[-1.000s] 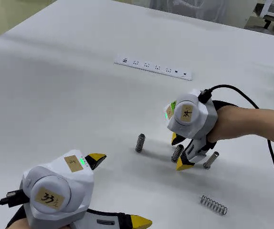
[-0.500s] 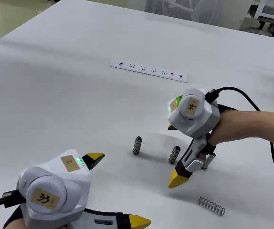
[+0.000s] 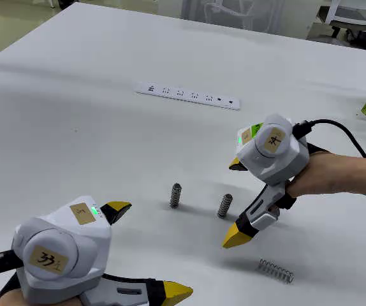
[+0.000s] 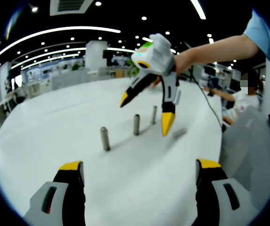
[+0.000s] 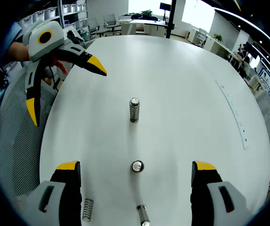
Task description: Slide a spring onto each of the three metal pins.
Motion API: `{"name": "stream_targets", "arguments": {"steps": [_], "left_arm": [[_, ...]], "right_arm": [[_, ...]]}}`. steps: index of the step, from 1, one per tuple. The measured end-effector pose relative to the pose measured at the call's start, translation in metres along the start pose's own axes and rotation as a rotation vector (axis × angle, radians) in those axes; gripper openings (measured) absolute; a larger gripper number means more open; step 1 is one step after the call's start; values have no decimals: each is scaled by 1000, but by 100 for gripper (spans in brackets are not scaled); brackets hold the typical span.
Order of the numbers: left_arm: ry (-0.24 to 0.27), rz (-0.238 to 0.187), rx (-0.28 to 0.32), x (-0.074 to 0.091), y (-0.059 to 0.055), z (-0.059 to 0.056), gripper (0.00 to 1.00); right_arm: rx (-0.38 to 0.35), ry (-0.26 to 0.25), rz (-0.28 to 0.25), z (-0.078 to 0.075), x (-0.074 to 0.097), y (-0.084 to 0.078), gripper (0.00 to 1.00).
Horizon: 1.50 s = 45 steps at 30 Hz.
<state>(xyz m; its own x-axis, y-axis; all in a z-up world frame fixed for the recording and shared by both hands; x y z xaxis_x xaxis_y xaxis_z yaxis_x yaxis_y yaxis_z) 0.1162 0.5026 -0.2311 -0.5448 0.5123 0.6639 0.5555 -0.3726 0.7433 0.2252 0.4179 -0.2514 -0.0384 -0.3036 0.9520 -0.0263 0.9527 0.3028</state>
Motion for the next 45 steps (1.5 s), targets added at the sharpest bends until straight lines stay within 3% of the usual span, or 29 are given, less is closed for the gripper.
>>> {"name": "stream_targets", "arguments": {"steps": [7,15,24,30,35,45], "left_arm": [[-7,4,-17,0,3,-2,100],[-19,1,-38,0,9,-4,100],[-32,12,-63,-2,12,-6,99],[-49,19,-72,-6,11,-11,98],[-49,32,-71,-9,8,-7,98],[-54,26,-108,-9,16,-2,97]], "right_arm": [[-84,-5,-92,6,16,-11,99],[-146,-67,-149,15,32,-31,99],[-222,-115,-195,26,50,-56,97],[-277,-151,-214,44,55,-74,97],[-351,-169,-235,55,59,-92,97],[-501,-208,-264,70,65,-128,97]]}}
Point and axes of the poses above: the centre of the closed fingertips' face, and the gripper's own axes: x roughly backward along the fingers, z roughly to its left, y roughly out of its top, the point moved 1 cm from there along x, roughly backward along the fingers, and after that the axes turned 14 degrees about z, right-handed, at the moved point
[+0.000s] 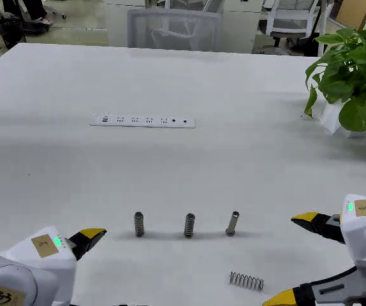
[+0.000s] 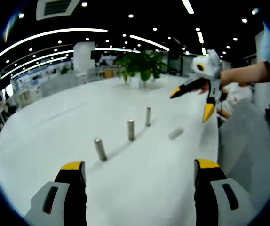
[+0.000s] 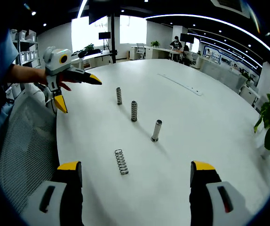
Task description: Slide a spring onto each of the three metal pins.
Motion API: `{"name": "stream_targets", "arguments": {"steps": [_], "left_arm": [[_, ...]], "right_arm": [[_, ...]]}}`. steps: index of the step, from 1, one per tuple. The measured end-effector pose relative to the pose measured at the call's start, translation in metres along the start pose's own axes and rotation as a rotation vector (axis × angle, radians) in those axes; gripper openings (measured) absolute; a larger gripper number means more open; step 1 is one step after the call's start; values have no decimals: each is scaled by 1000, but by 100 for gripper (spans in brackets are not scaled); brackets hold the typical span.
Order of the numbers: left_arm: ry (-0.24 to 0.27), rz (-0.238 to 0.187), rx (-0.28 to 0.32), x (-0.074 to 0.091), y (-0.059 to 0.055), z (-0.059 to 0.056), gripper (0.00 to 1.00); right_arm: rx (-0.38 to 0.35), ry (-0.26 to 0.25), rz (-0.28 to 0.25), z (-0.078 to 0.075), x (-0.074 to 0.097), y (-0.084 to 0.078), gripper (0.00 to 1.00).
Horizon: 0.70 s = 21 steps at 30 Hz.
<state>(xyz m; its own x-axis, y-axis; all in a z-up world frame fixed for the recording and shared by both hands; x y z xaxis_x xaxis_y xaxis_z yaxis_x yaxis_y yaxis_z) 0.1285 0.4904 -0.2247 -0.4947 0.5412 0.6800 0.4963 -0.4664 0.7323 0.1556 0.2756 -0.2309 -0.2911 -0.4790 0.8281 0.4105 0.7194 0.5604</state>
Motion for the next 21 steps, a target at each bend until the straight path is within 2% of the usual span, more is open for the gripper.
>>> {"name": "stream_targets", "arguments": {"steps": [8,12,17,21], "left_arm": [[-34,25,-26,-9,-3,-10,94],[-64,42,-41,-16,-6,-19,93],[-130,66,-81,-27,-4,-35,90],[-202,105,-132,-41,0,-50,83]], "right_arm": [[-81,-28,-26,2,6,-19,97],[-101,-39,-21,2,10,-27,97],[-125,-54,-22,0,14,-37,96],[-142,-65,-28,1,18,-42,96]]}}
Point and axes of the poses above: the centre of the closed fingertips' face, and the gripper's own axes: x roughly backward along the fingers, z roughly to its left, y roughly out of its top, the point moved 1 cm from there along x, roughly backward along the fingers, and after that the axes turned 14 degrees about z, right-handed, at the moved point
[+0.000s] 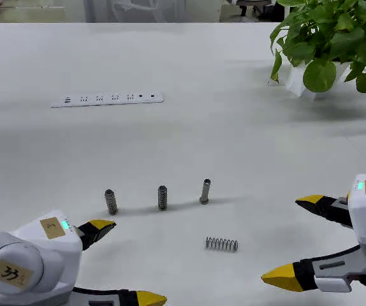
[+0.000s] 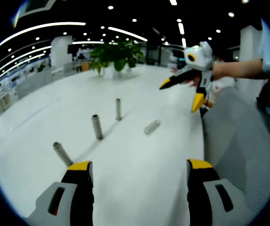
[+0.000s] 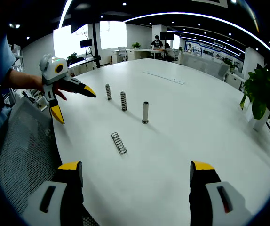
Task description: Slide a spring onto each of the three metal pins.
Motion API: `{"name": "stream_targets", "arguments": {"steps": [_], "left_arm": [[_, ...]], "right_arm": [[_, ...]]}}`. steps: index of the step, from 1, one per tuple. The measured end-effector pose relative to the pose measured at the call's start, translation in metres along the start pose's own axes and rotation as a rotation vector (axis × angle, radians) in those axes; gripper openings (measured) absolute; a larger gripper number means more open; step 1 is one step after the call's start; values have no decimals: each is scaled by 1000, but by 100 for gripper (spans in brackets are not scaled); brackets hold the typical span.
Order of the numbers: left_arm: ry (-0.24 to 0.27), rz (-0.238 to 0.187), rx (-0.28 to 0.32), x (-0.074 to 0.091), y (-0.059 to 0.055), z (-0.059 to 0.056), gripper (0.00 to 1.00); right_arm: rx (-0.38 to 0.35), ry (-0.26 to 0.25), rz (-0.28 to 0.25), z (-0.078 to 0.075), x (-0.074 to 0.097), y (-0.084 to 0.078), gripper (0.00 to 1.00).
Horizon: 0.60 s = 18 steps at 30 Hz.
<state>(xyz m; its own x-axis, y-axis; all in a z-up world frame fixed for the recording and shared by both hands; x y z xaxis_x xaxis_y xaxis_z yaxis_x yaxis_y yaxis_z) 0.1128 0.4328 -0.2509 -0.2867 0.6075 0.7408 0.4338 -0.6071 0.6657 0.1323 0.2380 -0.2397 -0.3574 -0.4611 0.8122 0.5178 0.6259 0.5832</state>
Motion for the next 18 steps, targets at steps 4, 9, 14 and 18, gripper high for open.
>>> {"name": "stream_targets", "arguments": {"steps": [4,9,14,18], "left_arm": [[-22,11,-57,-16,16,-4,75],[-91,37,-96,-40,33,-11,59],[-106,71,-167,-60,43,-15,50],[-121,113,-241,-73,46,-19,42]], "right_arm": [[-21,-7,-15,3,2,-3,96],[-48,-7,-23,8,6,-10,95],[-70,-13,-36,11,12,-15,94],[-90,-18,-35,12,15,-20,94]]}}
Point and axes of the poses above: the centre of the closed fingertips' face, and the gripper's own axes: x roughly backward along the fingers, z roughly to its left, y roughly out of its top, the point moved 1 cm from there along x, roughly backward along the fingers, and after that the axes turned 14 degrees about z, right-handed, at the moved point
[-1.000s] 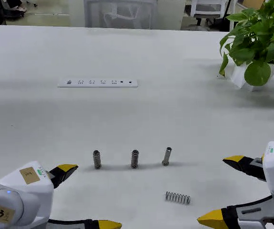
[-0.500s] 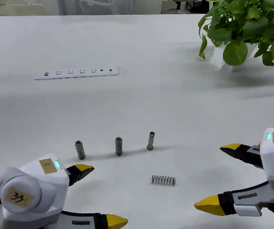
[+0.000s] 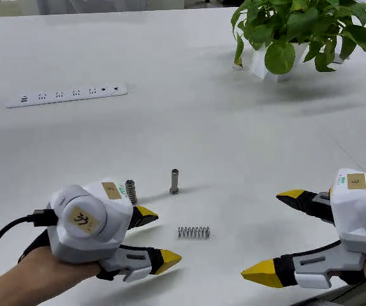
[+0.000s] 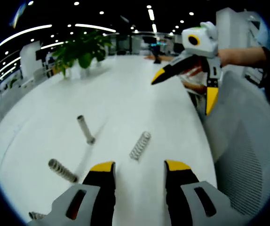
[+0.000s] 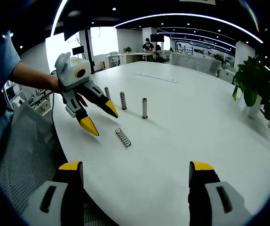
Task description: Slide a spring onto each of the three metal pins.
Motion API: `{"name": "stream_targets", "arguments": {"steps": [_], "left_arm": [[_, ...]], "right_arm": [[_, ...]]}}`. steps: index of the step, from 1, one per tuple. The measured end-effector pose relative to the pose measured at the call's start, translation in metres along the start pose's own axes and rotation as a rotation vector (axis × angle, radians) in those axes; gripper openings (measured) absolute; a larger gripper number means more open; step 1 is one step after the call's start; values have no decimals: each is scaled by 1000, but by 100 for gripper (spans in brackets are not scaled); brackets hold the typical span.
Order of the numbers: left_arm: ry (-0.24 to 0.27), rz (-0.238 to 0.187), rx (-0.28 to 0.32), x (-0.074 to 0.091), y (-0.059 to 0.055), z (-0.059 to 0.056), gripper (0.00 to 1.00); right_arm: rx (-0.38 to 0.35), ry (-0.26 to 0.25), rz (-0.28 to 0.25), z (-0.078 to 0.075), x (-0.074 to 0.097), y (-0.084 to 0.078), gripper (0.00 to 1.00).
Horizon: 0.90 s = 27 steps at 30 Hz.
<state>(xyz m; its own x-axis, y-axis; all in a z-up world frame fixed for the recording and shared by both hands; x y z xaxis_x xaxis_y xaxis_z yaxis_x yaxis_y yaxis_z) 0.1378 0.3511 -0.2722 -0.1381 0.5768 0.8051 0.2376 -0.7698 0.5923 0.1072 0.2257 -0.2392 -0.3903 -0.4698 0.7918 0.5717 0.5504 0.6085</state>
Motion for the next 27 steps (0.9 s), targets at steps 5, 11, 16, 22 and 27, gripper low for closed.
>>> {"name": "stream_targets", "arguments": {"steps": [5,11,16,22,27], "left_arm": [[17,17,-21,-8,5,6,35],[6,50,-37,-14,7,13,25],[-1,75,-89,-19,8,10,23],[-18,101,-167,-22,14,6,21],[-40,121,-200,-23,15,5,18]], "right_arm": [[-23,-4,-11,1,2,-2,94],[-43,-2,-13,4,1,-5,93],[-55,-3,-26,5,1,-3,92],[-55,-2,-25,6,0,-2,92],[-62,-7,-34,5,2,0,91]]}}
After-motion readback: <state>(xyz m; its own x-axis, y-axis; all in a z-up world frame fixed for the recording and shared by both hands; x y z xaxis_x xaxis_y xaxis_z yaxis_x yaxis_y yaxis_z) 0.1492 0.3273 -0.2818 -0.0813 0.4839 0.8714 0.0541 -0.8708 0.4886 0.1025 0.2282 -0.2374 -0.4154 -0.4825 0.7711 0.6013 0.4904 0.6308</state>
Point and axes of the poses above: the centre of the closed fingertips' face, and the gripper's own axes: x roughly backward along the fingers, z roughly to its left, y roughly out of its top, the point moved 1 cm from there along x, roughly backward along the fingers, and after that the axes turned 14 degrees about z, right-handed, at the moved point
